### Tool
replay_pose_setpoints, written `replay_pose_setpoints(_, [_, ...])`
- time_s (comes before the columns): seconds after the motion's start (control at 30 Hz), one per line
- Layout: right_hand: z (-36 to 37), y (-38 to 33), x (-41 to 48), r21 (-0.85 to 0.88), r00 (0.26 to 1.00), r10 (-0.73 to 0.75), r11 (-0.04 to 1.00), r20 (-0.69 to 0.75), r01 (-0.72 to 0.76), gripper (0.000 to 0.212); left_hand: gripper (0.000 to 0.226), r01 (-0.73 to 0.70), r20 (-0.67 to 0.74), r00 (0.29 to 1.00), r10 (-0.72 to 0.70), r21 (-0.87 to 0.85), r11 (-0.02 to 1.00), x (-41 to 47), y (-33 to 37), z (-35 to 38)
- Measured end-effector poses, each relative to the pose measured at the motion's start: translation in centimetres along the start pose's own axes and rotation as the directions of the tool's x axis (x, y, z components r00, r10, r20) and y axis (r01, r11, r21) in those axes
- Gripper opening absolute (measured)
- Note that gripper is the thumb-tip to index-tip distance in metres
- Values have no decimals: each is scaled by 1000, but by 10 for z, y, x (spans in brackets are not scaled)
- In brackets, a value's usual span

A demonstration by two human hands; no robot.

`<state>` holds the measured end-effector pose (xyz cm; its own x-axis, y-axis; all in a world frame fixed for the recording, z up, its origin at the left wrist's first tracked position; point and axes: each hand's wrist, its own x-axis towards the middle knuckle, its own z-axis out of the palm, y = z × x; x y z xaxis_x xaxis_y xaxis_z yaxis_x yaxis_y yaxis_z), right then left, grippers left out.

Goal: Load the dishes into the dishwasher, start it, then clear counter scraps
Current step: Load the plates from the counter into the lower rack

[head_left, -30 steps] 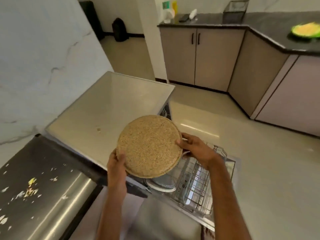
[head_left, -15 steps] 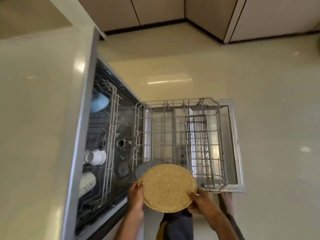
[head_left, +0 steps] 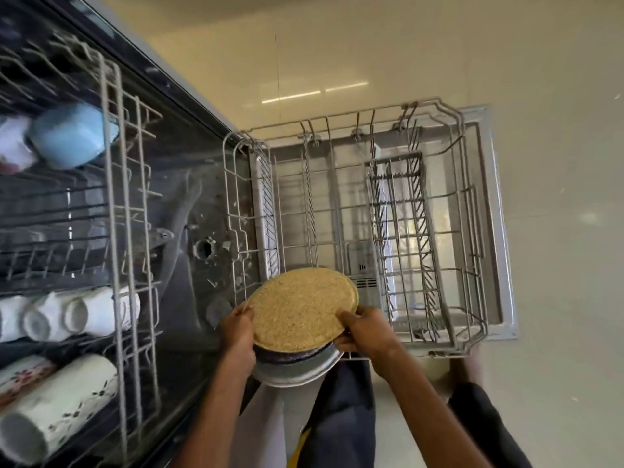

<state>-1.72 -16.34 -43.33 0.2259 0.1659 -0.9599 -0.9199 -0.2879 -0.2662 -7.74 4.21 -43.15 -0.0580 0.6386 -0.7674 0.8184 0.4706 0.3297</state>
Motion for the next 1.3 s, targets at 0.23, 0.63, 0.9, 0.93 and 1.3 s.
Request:
replay_pose_setpoints(0.23, [13, -16, 17, -68, 1000, -24, 997, 15, 25, 16, 23, 18, -13, 1000, -19, -37, 999, 22, -2, -1])
replay_pose_setpoints(0.63, [18, -8, 9, -65, 999, -9, 998, 40, 11, 26, 25, -37, 28, 999, 37, 7, 999, 15, -13, -13])
replay_pose_setpoints(0.9, [13, -13, 31, -76, 996, -70, 995, -54, 66, 35, 40, -7, 93, 996, 12, -56, 998, 30, -9, -1])
replay_pose_setpoints(0.93, [12, -13, 32, -82, 996, -66, 995, -56, 61, 36, 39, -15, 95, 995, 19, -41, 999, 33, -12, 2])
replay_pose_setpoints(1.3, [10, -20, 32, -109, 994, -91, 990, -64, 84, 66, 36, -93, 80, 993, 91, 16, 996, 43, -16, 0])
